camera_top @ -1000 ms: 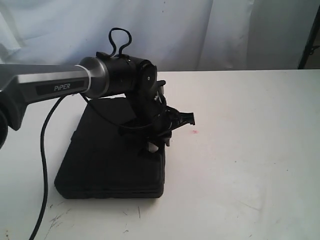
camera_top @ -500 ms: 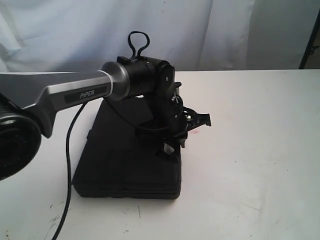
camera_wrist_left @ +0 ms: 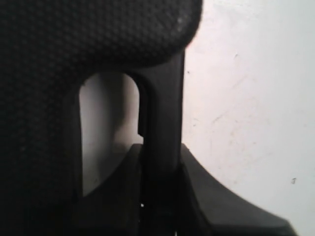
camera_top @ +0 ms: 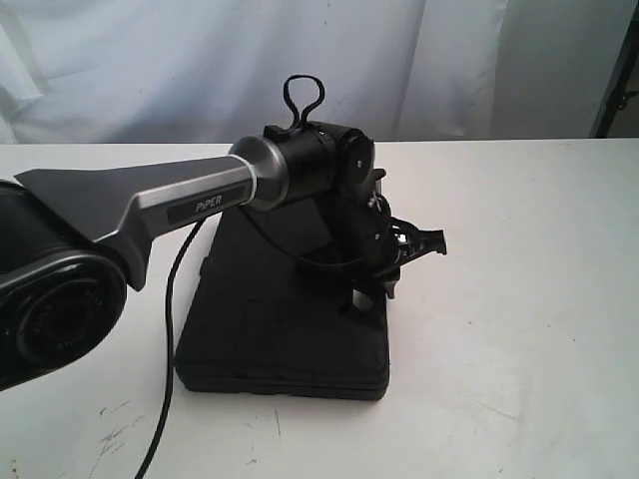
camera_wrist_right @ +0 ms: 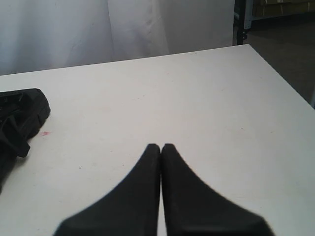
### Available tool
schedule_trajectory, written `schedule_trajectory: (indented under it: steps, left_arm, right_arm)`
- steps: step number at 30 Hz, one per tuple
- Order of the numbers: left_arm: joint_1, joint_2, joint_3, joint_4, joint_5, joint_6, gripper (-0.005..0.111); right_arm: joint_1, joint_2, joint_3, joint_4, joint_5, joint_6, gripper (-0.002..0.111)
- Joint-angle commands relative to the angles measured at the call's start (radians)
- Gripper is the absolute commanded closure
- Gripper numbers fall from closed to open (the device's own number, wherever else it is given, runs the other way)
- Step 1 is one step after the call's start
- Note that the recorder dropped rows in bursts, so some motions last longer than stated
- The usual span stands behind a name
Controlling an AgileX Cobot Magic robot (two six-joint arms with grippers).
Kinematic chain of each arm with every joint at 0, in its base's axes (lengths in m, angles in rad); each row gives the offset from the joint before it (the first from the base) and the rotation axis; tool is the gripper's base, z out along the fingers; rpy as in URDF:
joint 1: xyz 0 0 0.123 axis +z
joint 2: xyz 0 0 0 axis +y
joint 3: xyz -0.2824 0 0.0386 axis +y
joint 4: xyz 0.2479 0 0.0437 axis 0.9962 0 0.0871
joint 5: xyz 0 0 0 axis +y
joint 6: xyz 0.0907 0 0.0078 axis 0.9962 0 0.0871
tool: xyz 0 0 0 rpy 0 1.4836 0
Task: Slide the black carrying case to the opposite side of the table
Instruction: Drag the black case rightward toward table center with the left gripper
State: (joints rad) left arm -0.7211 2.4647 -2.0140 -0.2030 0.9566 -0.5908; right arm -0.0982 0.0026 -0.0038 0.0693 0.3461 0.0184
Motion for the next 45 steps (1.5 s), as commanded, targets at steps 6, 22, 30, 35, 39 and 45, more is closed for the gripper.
schedule_trajectory:
  steps: [6, 22, 30, 35, 39, 45]
  left_arm:
    - [-0.035, -0.014, -0.015, -0.058, -0.103, -0.011, 0.107]
    - [-0.035, -0.014, -0.015, -0.073, -0.217, -0.003, 0.1]
    - [-0.035, -0.014, -0.015, -0.073, -0.185, 0.022, 0.07]
    - [-0.034, -0.018, -0.015, -0.073, -0.165, 0.033, 0.057]
    - [-0.034, -0.03, -0.015, -0.073, -0.161, 0.049, 0.058]
    - [-0.034, -0.054, -0.015, -0.049, -0.198, 0.049, 0.058]
  right_arm:
    - [-0.005, -0.003, 0.004, -0.001, 0.0, 0.001, 0.108]
    - [-0.005, -0.003, 0.004, -0.001, 0.0, 0.001, 0.108]
    - [-0.005, -0.003, 0.004, -0.001, 0.0, 0.001, 0.108]
    - [-0.005, -0.003, 0.004, -0.001, 0.0, 0.001, 0.108]
    - [-0.005, -0.003, 0.004, -0.001, 0.0, 0.001, 0.108]
    - [-0.005, -0.003, 0.004, -0.001, 0.0, 0.001, 0.108]
